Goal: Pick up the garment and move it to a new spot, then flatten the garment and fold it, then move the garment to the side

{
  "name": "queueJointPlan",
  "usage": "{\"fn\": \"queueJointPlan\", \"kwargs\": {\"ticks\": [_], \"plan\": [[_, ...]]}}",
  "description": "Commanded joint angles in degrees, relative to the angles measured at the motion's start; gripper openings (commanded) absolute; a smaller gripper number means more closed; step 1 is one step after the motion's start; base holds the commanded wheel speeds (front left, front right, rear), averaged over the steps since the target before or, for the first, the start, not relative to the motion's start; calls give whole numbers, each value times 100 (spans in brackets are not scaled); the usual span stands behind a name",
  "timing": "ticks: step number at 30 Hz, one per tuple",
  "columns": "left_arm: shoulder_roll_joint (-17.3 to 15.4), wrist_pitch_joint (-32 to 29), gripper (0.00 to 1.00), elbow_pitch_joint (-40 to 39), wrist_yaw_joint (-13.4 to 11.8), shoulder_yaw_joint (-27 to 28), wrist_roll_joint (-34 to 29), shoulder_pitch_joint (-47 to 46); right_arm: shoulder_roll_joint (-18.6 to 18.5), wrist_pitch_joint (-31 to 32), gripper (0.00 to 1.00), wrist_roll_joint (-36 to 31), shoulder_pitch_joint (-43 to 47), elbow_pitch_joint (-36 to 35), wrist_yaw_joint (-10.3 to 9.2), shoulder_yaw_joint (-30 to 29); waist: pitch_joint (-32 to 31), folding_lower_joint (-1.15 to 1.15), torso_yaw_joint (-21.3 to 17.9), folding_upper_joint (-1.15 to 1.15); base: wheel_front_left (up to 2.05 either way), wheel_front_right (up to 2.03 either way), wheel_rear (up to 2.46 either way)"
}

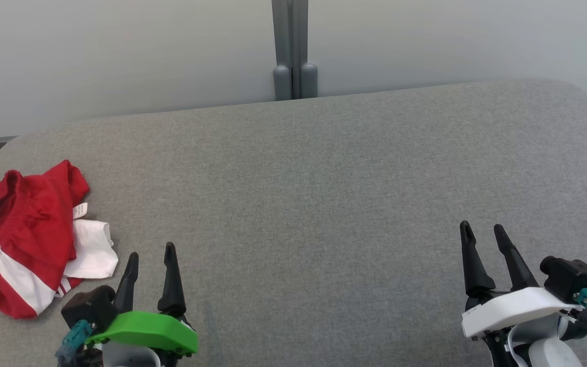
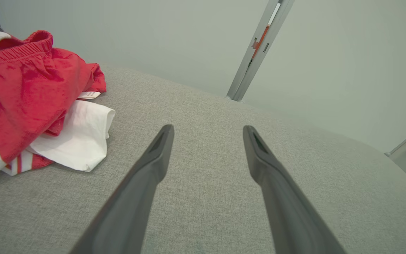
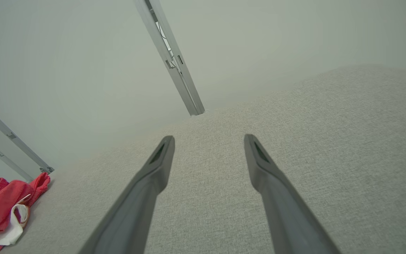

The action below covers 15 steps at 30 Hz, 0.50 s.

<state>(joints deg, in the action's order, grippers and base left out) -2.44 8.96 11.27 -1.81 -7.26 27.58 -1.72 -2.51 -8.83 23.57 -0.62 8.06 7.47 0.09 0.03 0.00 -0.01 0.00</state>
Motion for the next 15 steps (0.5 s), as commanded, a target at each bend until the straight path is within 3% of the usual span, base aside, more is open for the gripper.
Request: {"fn": "queueJointPlan", "kwargs": {"ticks": [1, 15], "plan": [[-48, 57, 100, -17, -31, -2, -177, 43, -31, -72, 100, -214, -4, -45, 3, 13, -1, 0, 2, 0, 0, 0, 0], [-53, 243, 100, 84, -95, -89, -855, 60, -37, -257, 100, -1047, 36, 29, 2, 43, -12, 0, 10, 0, 0, 0, 0]]}}
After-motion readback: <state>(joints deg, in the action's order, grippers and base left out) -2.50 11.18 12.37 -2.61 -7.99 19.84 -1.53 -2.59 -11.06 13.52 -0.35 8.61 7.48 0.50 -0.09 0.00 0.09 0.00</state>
